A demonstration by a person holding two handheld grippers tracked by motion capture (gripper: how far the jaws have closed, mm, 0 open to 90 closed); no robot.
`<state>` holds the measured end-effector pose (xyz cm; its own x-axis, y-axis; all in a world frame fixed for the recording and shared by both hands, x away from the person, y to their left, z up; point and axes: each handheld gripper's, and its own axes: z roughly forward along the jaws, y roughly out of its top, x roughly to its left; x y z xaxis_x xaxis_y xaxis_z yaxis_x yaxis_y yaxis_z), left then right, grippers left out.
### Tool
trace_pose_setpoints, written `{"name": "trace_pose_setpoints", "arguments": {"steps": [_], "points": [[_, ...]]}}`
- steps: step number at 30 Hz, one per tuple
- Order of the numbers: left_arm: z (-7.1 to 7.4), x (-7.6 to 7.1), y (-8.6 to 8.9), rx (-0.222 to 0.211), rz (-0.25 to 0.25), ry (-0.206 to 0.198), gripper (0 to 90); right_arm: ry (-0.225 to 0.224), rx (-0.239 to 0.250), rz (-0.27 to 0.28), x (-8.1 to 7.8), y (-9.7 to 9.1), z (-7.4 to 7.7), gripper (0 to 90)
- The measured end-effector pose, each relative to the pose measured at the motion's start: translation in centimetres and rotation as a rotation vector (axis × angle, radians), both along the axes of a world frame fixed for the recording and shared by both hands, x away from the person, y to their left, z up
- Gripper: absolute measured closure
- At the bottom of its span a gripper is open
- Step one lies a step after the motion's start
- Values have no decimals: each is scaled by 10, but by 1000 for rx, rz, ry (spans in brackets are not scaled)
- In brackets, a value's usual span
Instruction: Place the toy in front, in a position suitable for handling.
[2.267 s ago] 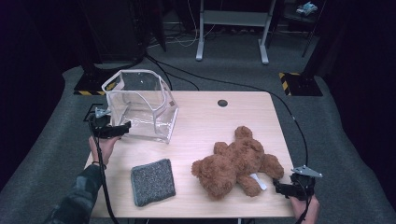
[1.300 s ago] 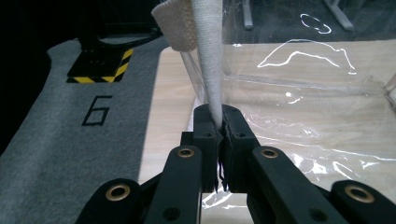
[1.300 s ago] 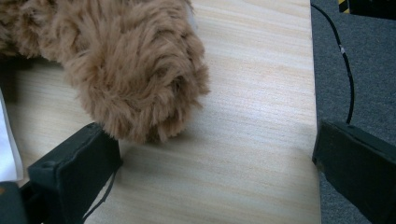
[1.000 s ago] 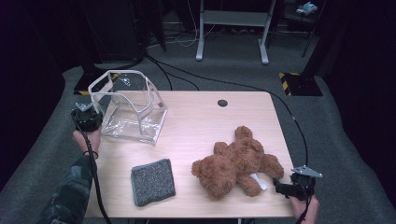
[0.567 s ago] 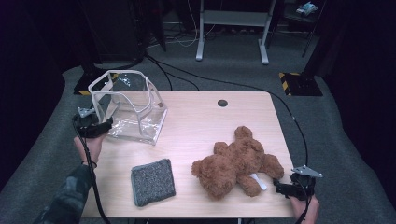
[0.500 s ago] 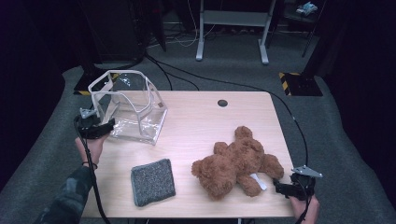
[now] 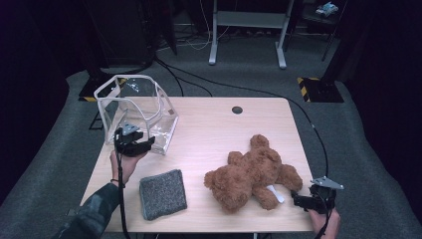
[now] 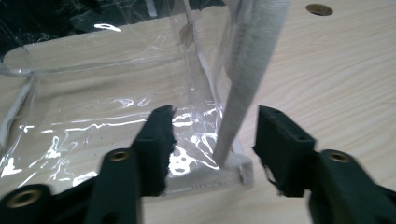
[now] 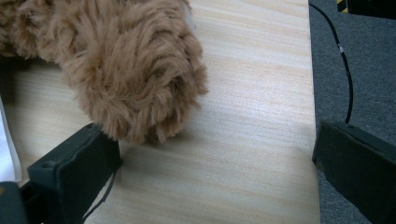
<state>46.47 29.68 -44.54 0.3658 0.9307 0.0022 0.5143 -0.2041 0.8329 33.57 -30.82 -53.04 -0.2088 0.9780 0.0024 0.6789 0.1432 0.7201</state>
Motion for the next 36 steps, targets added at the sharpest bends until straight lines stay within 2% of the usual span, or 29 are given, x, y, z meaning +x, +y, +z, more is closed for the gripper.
{"name": "trace_pose_setpoints", "arguments": {"steps": [1, 2, 5, 6, 9, 14, 18, 19, 22, 24, 25, 29, 33, 36], "points": [[0, 0, 0, 0, 0, 0, 558, 0, 0, 0, 0, 0, 0, 2], [-2, 4, 0, -7, -4, 1, 558, 0, 0, 0, 0, 0, 0, 3], [-5, 18, 3, -20, -30, -4, 717, 0, 0, -1, 0, 0, 0, 2], [-5, 18, 3, -20, -30, -4, 733, 0, 0, -1, 0, 0, 0, 2], [-6, 28, 6, -16, -26, -25, 747, 0, 0, -1, 0, 0, 0, 2], [-6, 47, 11, -16, -39, -19, 762, 0, 0, -2, 0, 0, 0, 2], [-4, 61, 12, 8, -35, -12, 762, 1, 1, -3, 0, 0, 0, 3], [-5, 64, 12, 0, -28, -15, 761, 1, 1, -3, 0, 0, 0, 2], [-4, 70, 11, 1, -9, -9, 760, 1, 1, -3, 0, 0, 0, 2], [-4, 73, 8, 0, 13, -22, 758, 1, 1, -3, 0, 0, 0, 3], [-4, 75, 6, 8, 17, -11, 756, 1, 0, -2, 0, 0, 0, 2], [-1, 83, 3, -9, 46, 8, 751, 1, 1, -3, 0, 0, 0, 2], [0, 91, -1, 11, 54, 14, 749, 1, 1, -3, 0, 0, 0, 2], [0, 95, -1, 10, 59, 16, 747, 1, 1, -2, 0, 0, 0, 2]]}}
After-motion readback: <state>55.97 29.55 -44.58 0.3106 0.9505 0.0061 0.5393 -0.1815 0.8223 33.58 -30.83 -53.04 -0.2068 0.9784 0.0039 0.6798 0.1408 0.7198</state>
